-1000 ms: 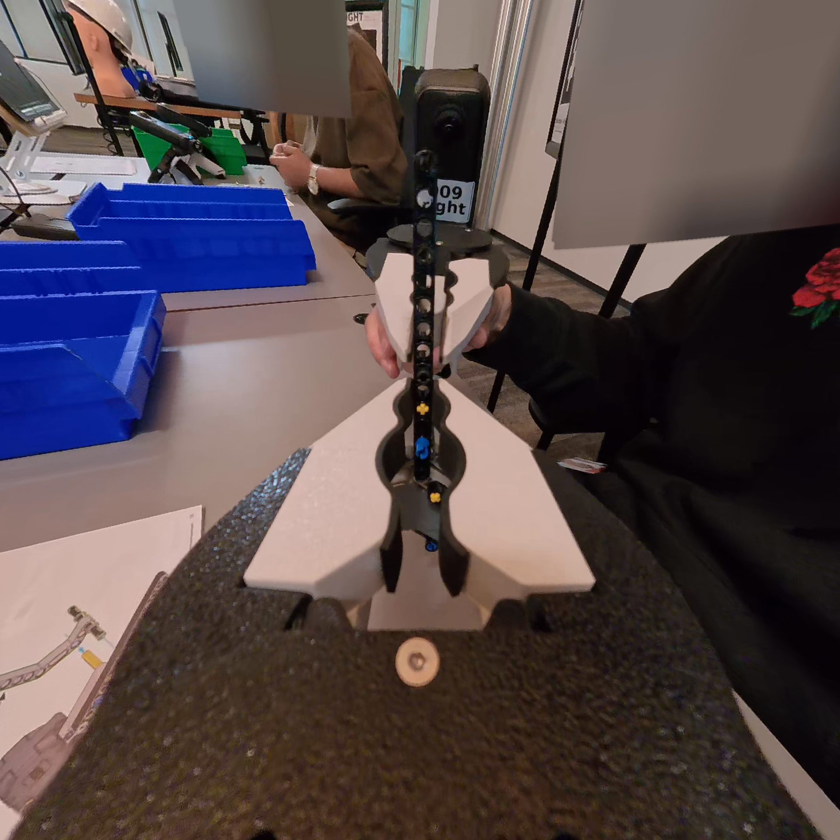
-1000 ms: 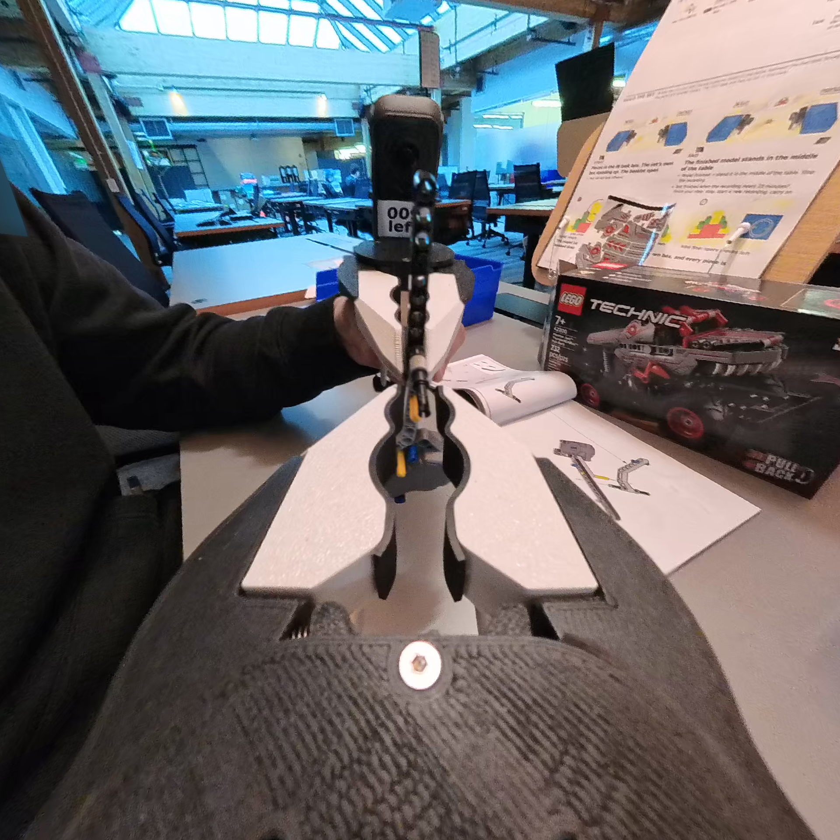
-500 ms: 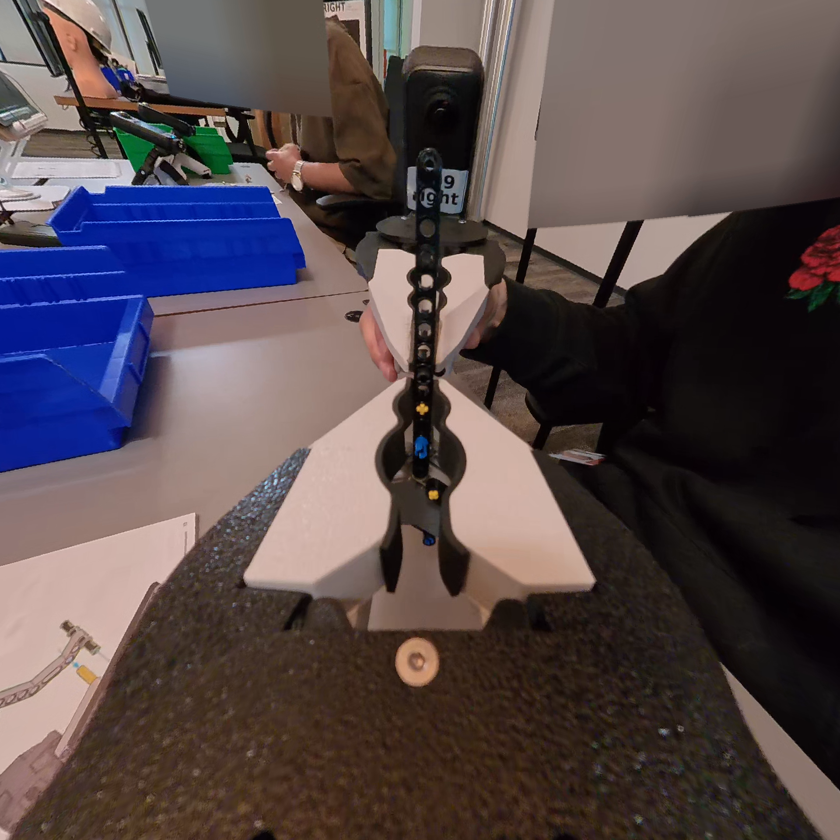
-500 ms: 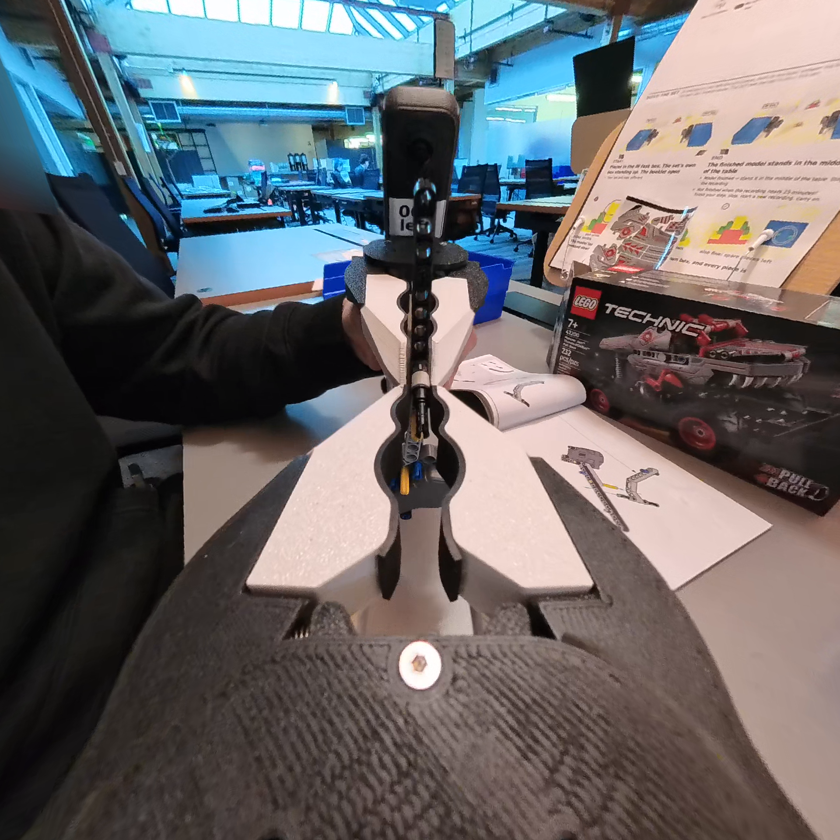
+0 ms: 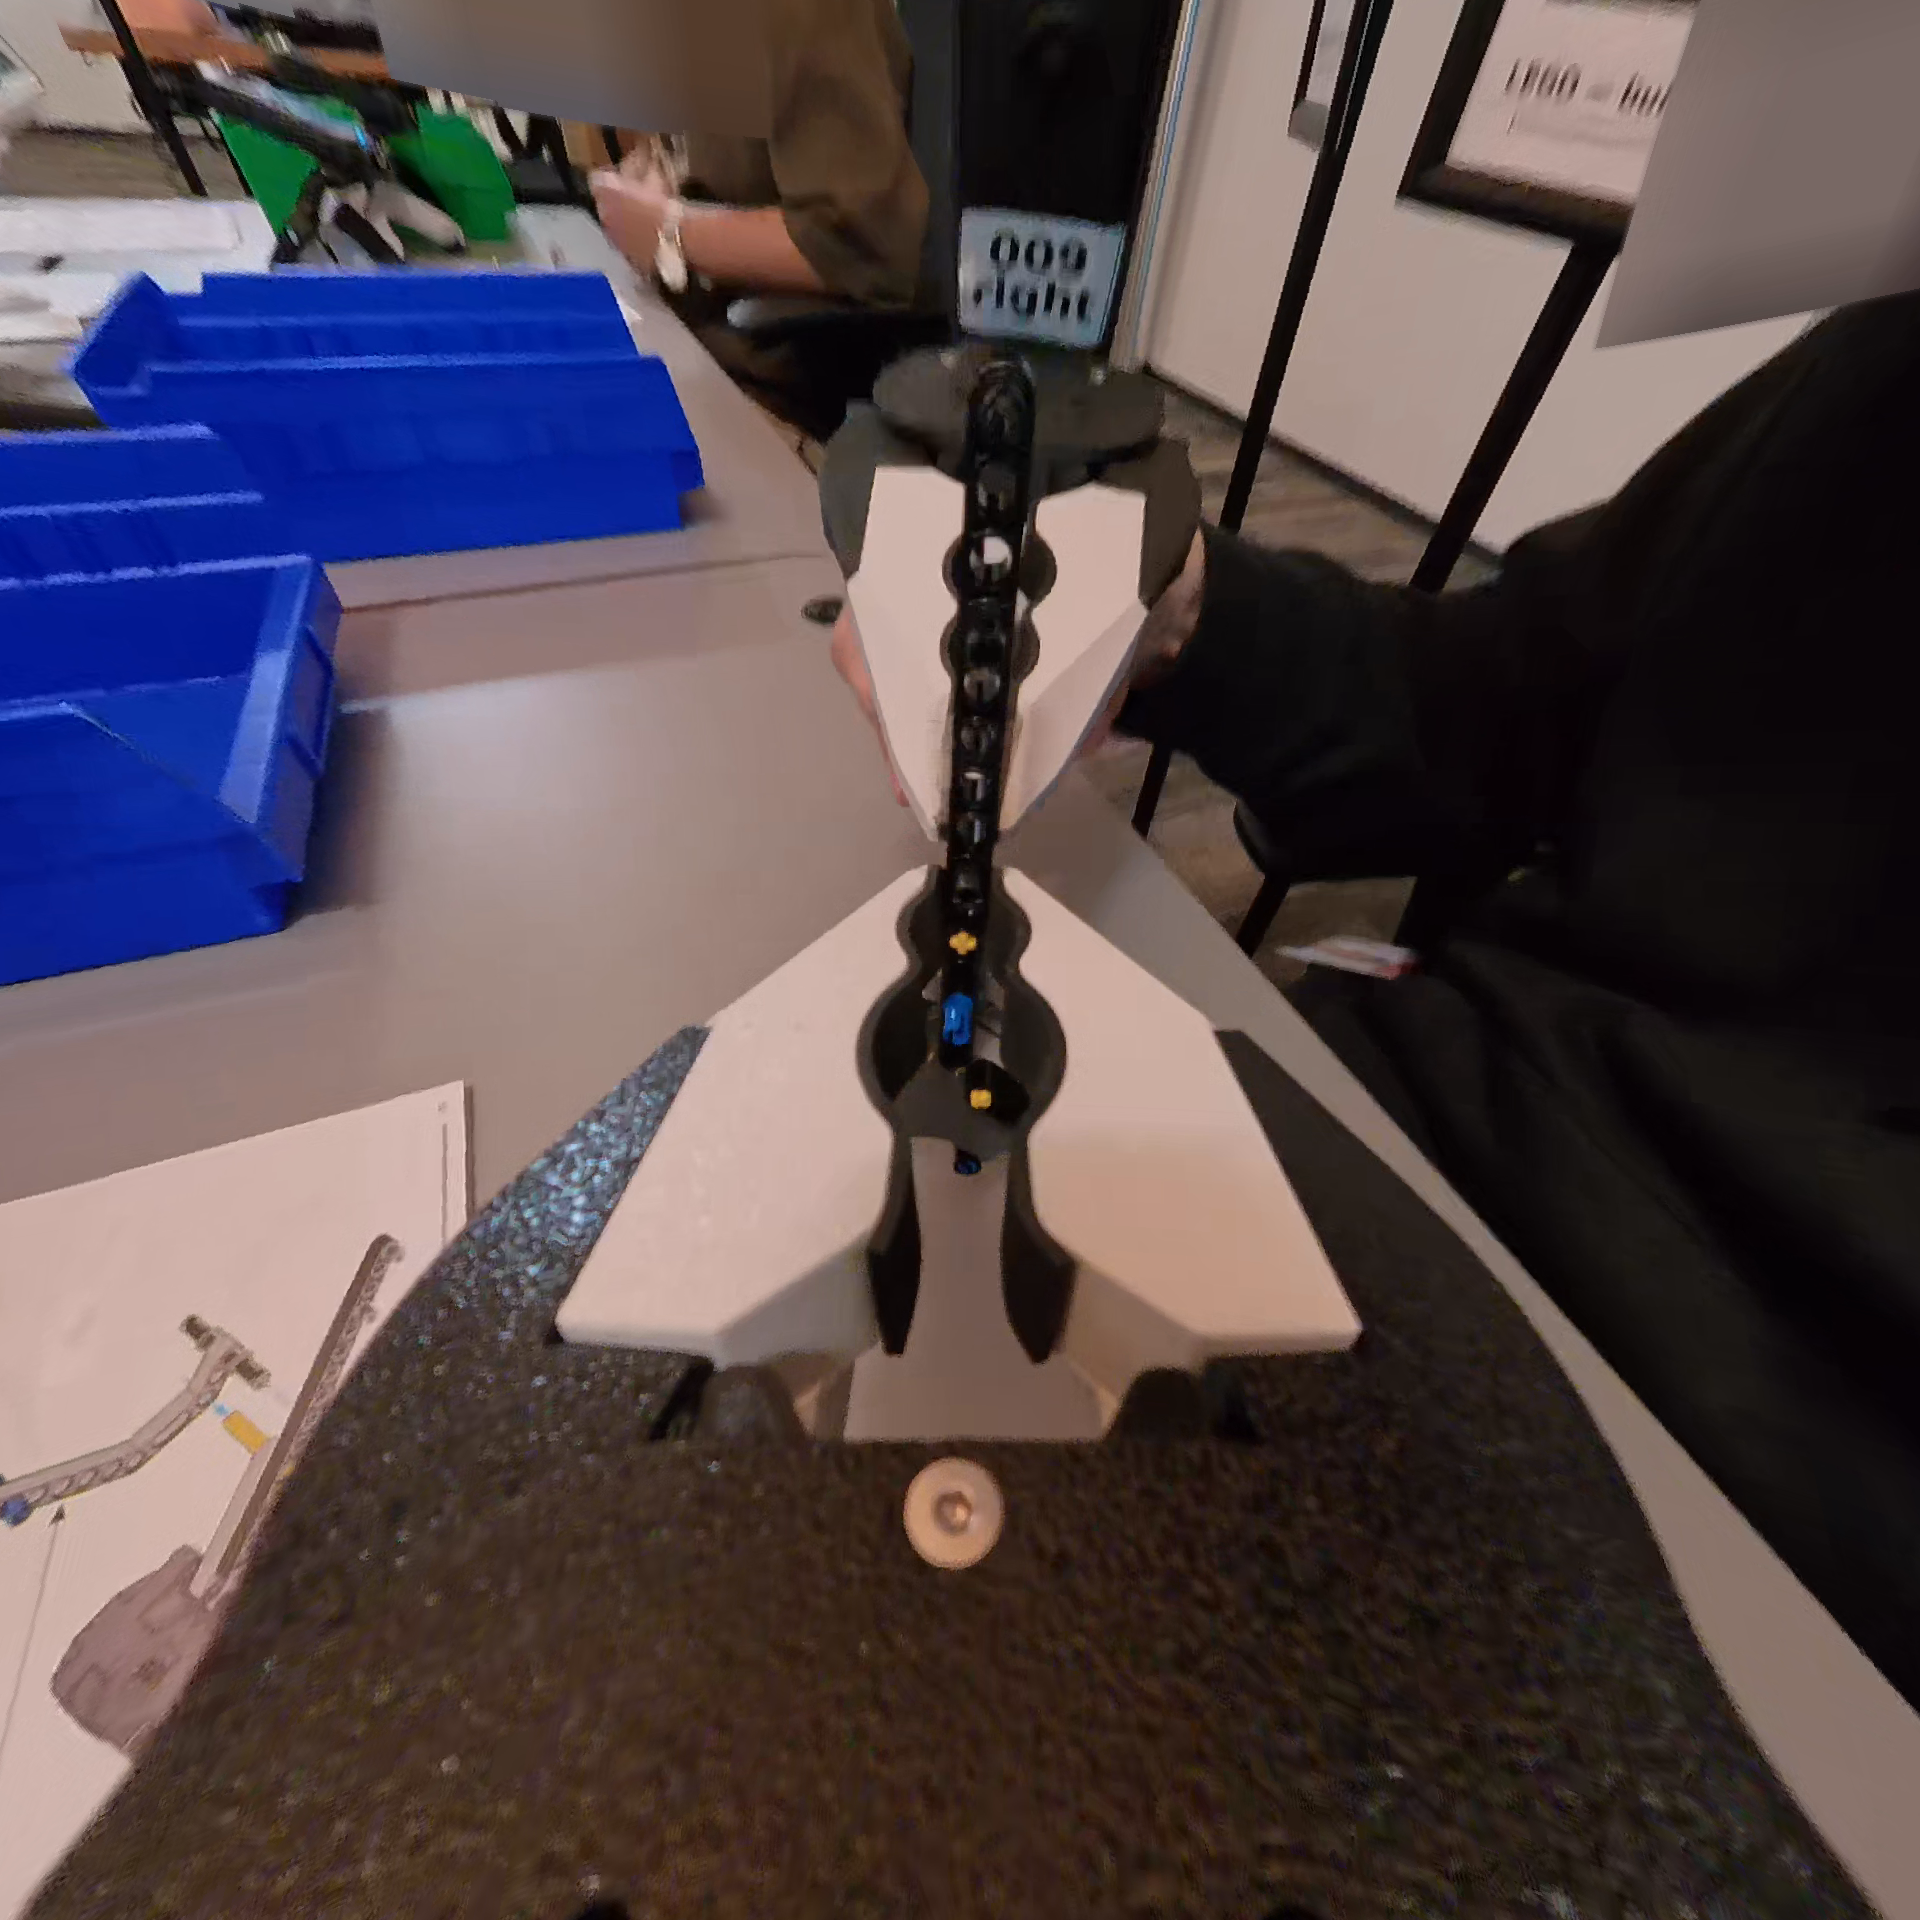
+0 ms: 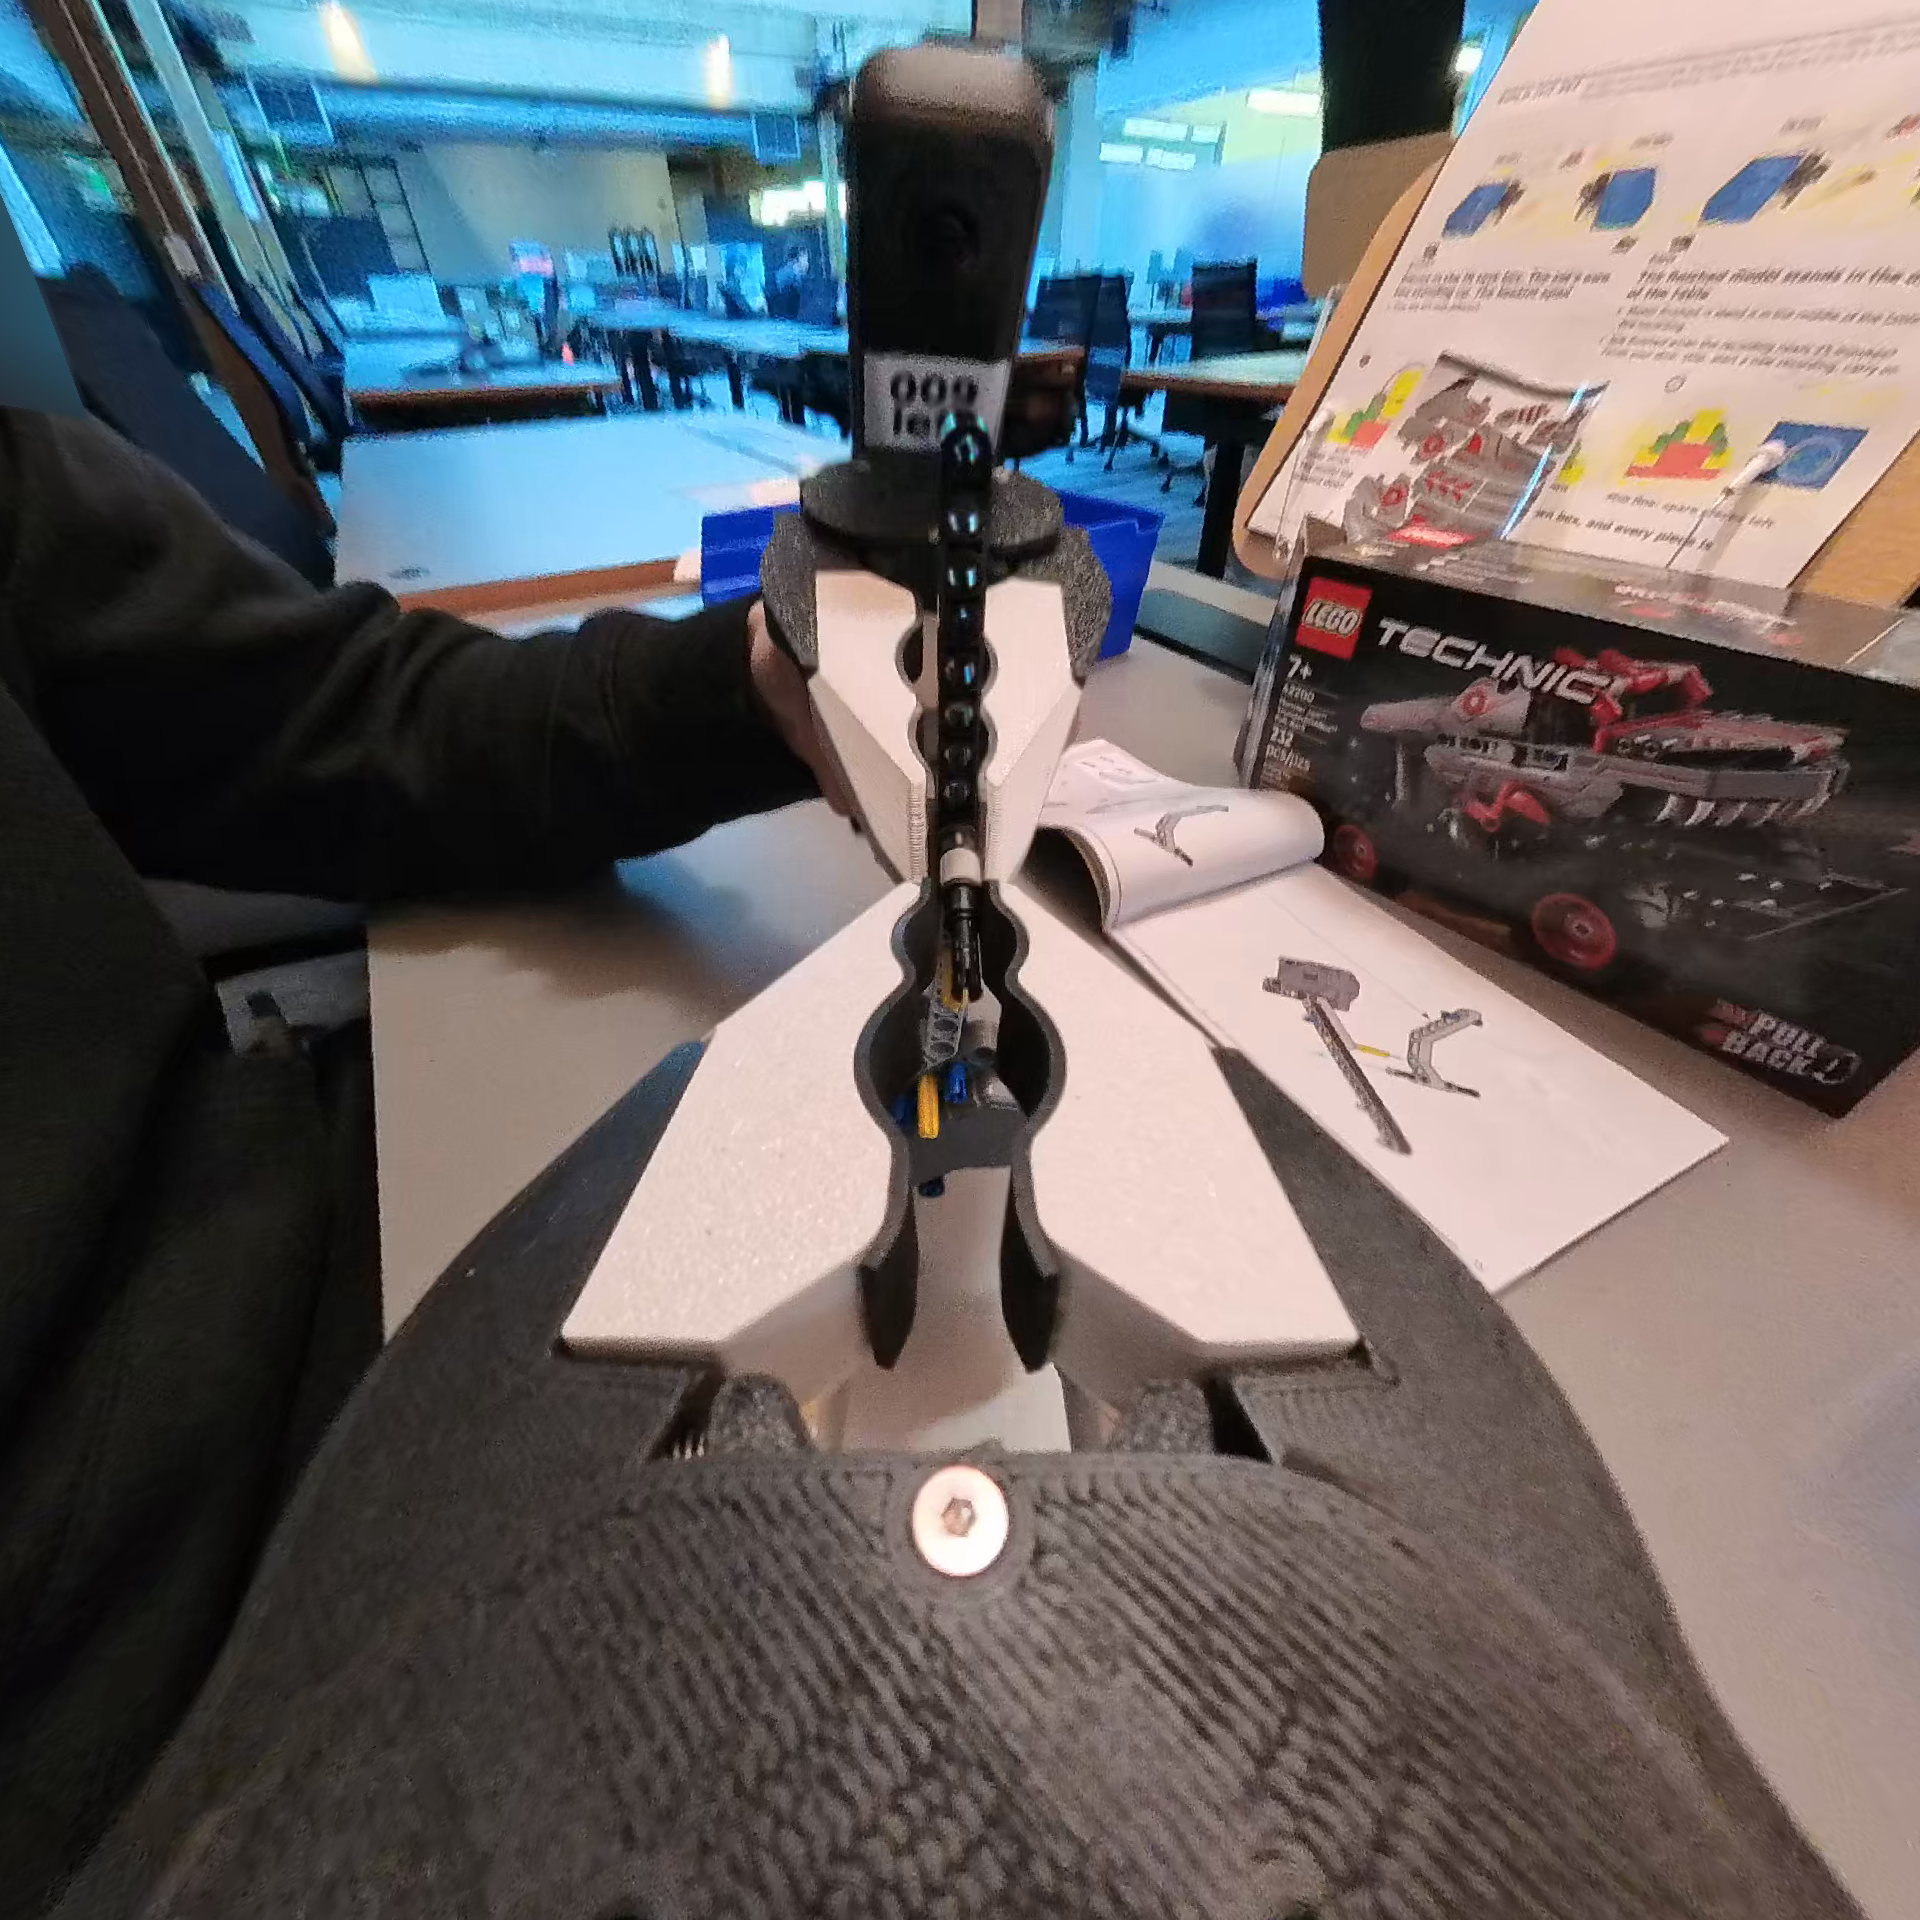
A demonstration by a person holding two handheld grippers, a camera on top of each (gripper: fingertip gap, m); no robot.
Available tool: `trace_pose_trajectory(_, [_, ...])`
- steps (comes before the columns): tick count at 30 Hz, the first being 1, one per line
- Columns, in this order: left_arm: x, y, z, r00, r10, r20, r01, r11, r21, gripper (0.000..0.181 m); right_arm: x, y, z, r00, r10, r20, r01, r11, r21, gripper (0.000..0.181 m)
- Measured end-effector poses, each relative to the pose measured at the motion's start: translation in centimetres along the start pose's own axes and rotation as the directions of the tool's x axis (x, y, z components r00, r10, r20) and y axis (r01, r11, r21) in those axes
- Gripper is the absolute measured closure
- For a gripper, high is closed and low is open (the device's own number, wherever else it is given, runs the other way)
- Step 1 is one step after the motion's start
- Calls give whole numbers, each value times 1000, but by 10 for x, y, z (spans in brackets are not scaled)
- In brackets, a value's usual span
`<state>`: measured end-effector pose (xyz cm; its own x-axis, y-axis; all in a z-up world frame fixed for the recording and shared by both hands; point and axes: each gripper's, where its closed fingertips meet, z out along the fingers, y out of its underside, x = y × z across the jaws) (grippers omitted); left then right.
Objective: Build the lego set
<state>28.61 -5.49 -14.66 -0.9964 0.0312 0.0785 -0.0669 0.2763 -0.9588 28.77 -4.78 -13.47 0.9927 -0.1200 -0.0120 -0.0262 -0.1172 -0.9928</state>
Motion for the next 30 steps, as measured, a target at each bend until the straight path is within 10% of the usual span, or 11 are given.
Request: trace_pose_trajectory(30, [4, -10, -10, 994, 106, 23, -107, 994, 6, 176, -5, 11, 13, 999, -25, 29, 26, 999, -27, 176])
